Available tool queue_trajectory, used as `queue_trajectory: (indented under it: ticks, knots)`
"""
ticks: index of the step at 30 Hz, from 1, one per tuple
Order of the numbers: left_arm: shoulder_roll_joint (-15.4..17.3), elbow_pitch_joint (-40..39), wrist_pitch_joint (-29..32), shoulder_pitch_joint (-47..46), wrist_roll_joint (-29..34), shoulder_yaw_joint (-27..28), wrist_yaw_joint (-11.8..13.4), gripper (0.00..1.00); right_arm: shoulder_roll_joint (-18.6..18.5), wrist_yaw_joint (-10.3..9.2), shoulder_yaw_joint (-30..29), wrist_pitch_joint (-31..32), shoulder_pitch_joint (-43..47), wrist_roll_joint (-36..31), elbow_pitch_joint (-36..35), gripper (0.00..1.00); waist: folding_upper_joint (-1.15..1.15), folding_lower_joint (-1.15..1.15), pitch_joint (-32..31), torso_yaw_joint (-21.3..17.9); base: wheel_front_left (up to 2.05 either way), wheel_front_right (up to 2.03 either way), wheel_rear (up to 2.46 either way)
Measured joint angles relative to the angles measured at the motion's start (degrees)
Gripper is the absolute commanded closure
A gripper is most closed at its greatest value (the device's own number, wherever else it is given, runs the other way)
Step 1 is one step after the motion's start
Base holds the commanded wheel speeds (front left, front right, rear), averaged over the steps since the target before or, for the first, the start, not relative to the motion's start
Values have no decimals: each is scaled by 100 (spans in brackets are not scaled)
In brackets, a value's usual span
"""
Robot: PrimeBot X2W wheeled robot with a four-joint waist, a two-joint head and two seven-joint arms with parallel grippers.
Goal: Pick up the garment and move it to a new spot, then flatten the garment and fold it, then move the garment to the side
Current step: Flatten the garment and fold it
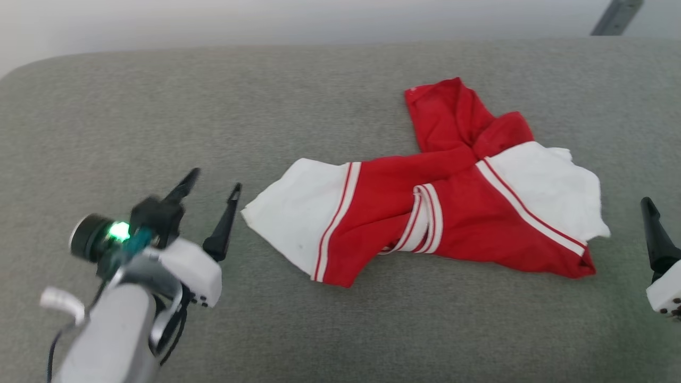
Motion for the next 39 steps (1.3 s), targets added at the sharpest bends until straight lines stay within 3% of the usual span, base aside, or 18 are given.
queue_trajectory:
  ticks: [5, 8, 14, 23, 24, 25, 26, 27, 33, 39]
  knots:
    - [799, 261, 1651, -888, -1936, -1156, -9, 0, 186, 0, 0, -94, 96, -23, -274, 0, 0, 0, 33, -259, 0, 0, 0]
    - [1173, 544, 2687, -1338, -3199, -1396, -24, 0, 277, 0, 80, -101, 74, -27, -388, 0, 0, 0, 85, -424, 0, 0, 0]
    - [1714, 1185, 4704, -1704, -4431, -1790, -18, 0, 364, 0, 155, -90, 60, -27, -452, 0, 0, 0, 213, -756, 0, 0, 0]
    - [1674, 1260, 5111, -1875, -5164, -1788, -18, 0, 413, 0, 102, -134, 68, -3, -415, 0, 0, 0, 487, -1080, 0, 0, 0]
    - [1668, 1238, 5125, -1891, -5167, -1830, -18, 3, 413, 0, 98, -142, 65, 9, -415, 0, 0, 0, 513, -1095, 0, 0, 0]
    - [1677, 1223, 5124, -1905, -5168, -1872, -18, 51, 413, 0, 96, -146, 65, 9, -415, 0, 0, 0, 532, -1102, 0, 0, 0]
    - [1680, 1222, 5121, -1920, -5168, -1908, -18, 79, 413, 0, 92, -145, 62, 9, -415, 0, 0, 0, 547, -1102, 0, 0, 0]
    - [1678, 1233, 5115, -1931, -5178, -1937, -18, 100, 409, 0, 96, -144, 55, 9, -420, 0, 0, 0, 554, -1094, 0, 0, 0]
    - [1652, 1538, 4510, -2063, -5005, -1994, -27, 100, 326, 0, 247, -108, -53, -12, -482, 0, 0, 0, 555, -963, 0, 0, 0]
    - [1992, 1885, 4045, -2152, -4651, -1968, 32, 100, 264, 0, 598, -2, -164, -44, -472, 0, 0, 0, 495, -765, 0, 0, 0]
